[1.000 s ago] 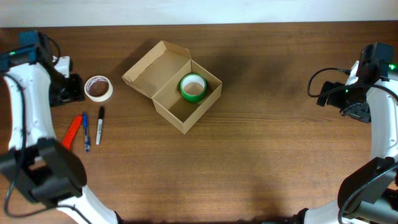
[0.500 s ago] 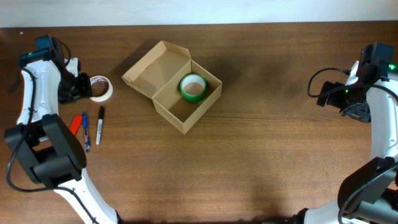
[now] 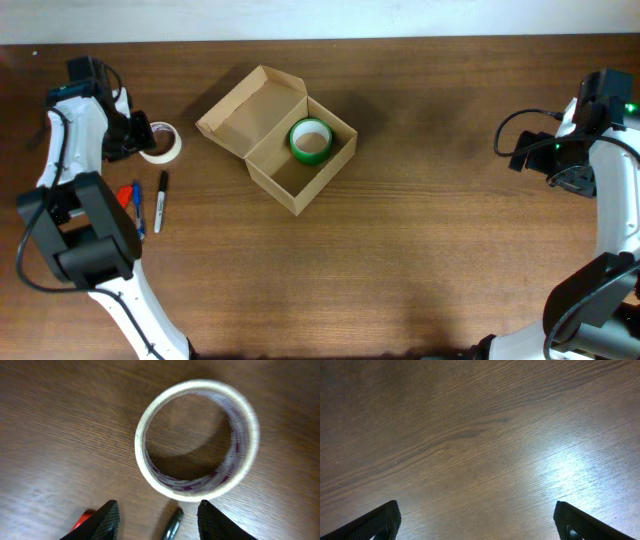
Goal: Pack container
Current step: 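Grasp the white masking tape roll with the left gripper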
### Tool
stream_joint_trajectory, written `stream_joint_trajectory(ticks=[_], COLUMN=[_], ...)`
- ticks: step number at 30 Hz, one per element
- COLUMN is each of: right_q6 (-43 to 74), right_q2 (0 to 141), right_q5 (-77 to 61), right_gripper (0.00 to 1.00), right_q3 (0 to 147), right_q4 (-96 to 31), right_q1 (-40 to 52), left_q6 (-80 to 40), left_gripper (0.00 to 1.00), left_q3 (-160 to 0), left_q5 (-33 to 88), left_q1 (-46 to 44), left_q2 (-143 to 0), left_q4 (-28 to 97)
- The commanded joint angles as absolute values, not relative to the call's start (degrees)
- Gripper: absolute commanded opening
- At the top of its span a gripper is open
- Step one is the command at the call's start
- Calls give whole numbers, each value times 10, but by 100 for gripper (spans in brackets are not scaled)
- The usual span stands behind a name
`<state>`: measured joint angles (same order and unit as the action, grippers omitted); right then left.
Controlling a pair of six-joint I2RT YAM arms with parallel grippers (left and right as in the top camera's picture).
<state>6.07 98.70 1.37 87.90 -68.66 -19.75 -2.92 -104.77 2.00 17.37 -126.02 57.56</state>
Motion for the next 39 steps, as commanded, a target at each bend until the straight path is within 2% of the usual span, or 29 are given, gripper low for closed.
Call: stream_joint_trajectory(ticks=[1,14,19,24,26,34,39], right_q6=[65,65,65,65,65,65,65], right_q2=[990,990,990,990,990,990,990], right_q5=[8,8,8,8,8,8,8], right_gripper=[99,99,99,99,99,99,99], right_q3=[876,876,876,876,876,876,876], right_q4=[-685,-685,-685,-685,-685,-685,-685], right_q1=[-199,-199,-199,-199,-199,-199,-199], left_q6=[-39,-39,-39,-39,-39,-39,-28], left_gripper=[50,50,38,9,3,2,2], left_q3=[-1046,-1046,-1046,-1046,-1046,-1085,-1244], left_q5=[28,28,28,28,28,32,21], left_q1=[173,173,173,173,173,173,173], left_q2=[-1284,-1328,-1336,-1339,-1339,-1339,-1339], left_q4=[570,546,547,547,547,613,750])
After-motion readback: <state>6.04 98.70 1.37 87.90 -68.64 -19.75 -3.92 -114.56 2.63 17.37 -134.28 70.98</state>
